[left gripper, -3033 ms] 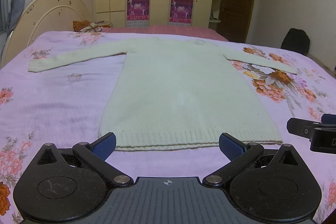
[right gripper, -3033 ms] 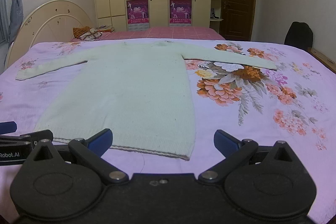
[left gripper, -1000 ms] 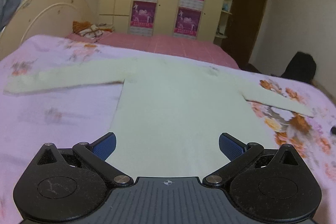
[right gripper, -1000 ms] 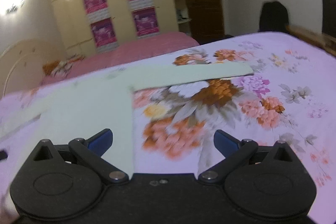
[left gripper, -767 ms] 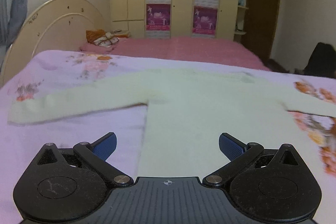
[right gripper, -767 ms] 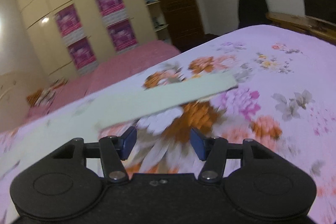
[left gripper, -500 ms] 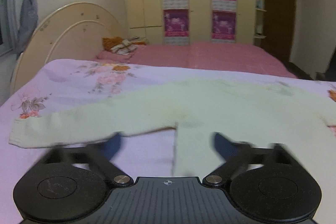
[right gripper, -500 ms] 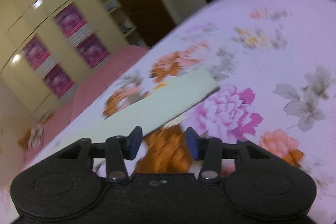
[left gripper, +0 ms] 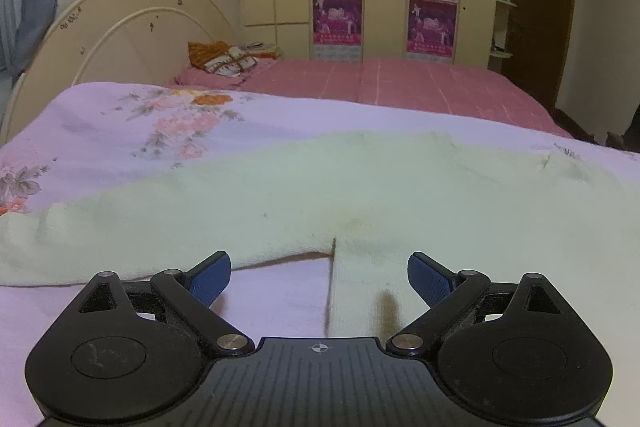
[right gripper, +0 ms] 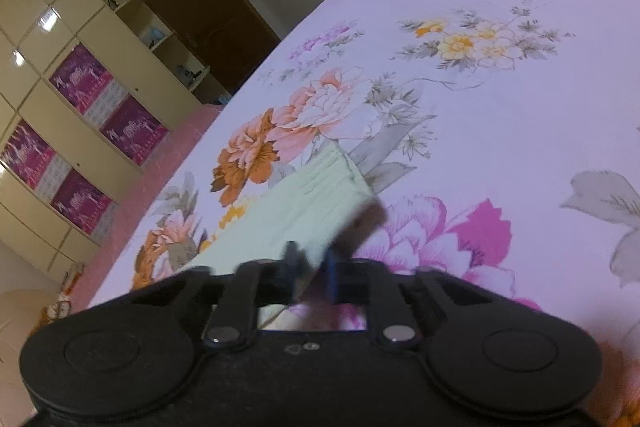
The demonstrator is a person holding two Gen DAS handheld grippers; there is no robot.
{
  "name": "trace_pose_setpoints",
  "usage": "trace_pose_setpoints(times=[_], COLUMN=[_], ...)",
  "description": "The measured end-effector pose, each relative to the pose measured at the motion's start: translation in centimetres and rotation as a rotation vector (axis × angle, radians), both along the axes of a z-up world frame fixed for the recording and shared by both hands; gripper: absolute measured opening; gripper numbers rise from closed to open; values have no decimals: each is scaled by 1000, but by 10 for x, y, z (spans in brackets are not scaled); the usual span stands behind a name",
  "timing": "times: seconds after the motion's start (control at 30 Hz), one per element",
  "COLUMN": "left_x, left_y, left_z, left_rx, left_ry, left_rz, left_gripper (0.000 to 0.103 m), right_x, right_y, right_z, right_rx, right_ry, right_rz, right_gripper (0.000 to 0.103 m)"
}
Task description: Fold small clothes
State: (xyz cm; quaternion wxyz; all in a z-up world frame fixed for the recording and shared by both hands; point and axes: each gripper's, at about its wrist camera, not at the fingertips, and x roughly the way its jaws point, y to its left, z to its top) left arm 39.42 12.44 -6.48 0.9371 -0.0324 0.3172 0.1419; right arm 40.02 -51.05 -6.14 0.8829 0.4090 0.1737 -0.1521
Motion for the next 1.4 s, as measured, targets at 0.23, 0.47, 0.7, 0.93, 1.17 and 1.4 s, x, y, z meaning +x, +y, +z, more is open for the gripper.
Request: trace_pose_setpoints(times=[0.23, 0.47, 0.7, 0.93, 1.17, 1.4], left_x=[-10, -27, -47, -63, -50, 16], left_y=[17, 37, 56, 71, 62, 2], left_z=[-4, 2, 7, 2, 10, 10], left_rx=[-21, -31, -33, -45, -106, -262], left_ry=[11, 3, 6, 42, 12, -26], left_rz=[5, 23, 42, 65, 1, -222], left_gripper=[95, 94, 94, 94, 94, 67], right_x=[11, 35, 61, 65, 63, 16], right_y=[19, 121, 257, 363, 422, 380], right_z=[20, 67, 81, 73, 56, 69], right_rx=[-168, -400, -473, -532, -652, -621], right_ry=[31, -48, -113, -125, -64, -129], right_rz=[19, 261, 557, 762, 885, 802], right_gripper=[4, 4, 4, 4, 16, 24])
